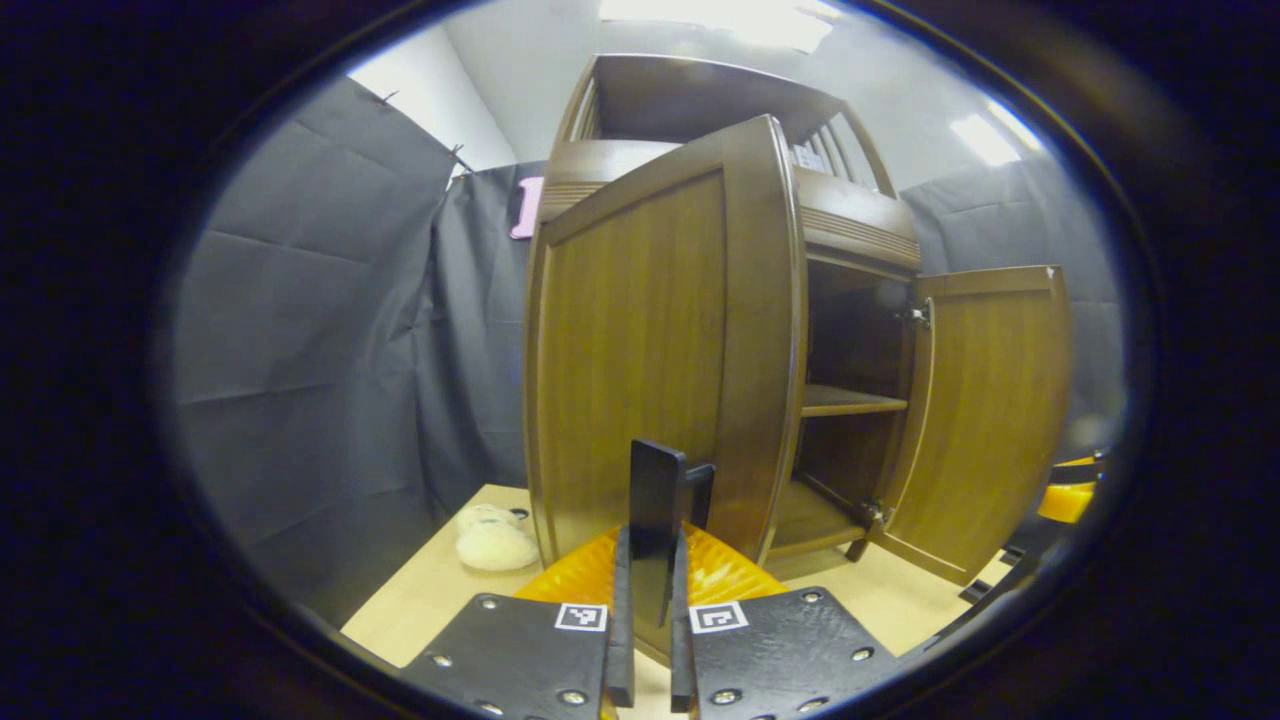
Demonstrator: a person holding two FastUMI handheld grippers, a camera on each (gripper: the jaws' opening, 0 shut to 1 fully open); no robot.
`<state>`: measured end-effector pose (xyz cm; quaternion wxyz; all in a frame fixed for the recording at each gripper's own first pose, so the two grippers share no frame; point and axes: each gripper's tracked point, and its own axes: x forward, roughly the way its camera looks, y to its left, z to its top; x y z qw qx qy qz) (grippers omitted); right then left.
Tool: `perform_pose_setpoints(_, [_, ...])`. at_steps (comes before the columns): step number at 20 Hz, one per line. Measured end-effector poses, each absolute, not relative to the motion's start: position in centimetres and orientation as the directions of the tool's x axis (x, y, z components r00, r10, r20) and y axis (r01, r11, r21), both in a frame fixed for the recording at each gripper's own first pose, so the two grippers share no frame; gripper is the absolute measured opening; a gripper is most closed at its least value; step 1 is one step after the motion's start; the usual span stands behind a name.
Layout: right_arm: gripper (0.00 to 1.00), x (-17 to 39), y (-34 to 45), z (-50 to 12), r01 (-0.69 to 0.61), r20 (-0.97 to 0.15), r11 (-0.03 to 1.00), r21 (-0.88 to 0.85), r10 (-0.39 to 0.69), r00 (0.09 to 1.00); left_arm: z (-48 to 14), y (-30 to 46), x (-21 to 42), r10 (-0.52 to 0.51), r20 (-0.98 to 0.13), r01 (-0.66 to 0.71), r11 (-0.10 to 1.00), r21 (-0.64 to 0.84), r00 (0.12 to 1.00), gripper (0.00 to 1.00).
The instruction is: Open the right door of the double-door shoe cabinet with the right hand, and open the left door with the left hand.
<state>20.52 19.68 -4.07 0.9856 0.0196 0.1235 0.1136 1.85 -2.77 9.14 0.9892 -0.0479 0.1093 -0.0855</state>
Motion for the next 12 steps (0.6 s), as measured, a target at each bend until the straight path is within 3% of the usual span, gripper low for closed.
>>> perform_pose_setpoints(7, [0.94, 20.8, 21.9, -4.2, -0.265, -0.241, 0.962, 0.072, 0.275, 0.931, 9.4, 5.2, -0.1, -0.048, -0.207, 0.032, 0.996, -0.078, 0.977, 0.09])
perform_pose_setpoints(9, [0.94, 20.9, 22.4, -4.3, -0.274, -0.239, 0.959, 0.075, 0.284, 0.929, 9.3, 6.8, -0.6, -0.022, -0.208, 0.004, 0.996, -0.087, 0.978, 0.19])
perform_pose_setpoints(11, [0.97, 20.9, 23.2, -4.5, -0.284, -0.244, 0.956, 0.079, 0.295, 0.924, 9.0, 8.5, -0.9, 0.01, -0.207, -0.027, 0.997, -0.078, 0.978, 0.19])
perform_pose_setpoints(12, [0.94, 20.9, 23.4, -4.6, -0.287, -0.245, 0.955, 0.078, 0.297, 0.923, 8.9, 9.6, -0.9, 0.038, -0.206, -0.051, 0.997, -0.06, 0.978, 0.14])
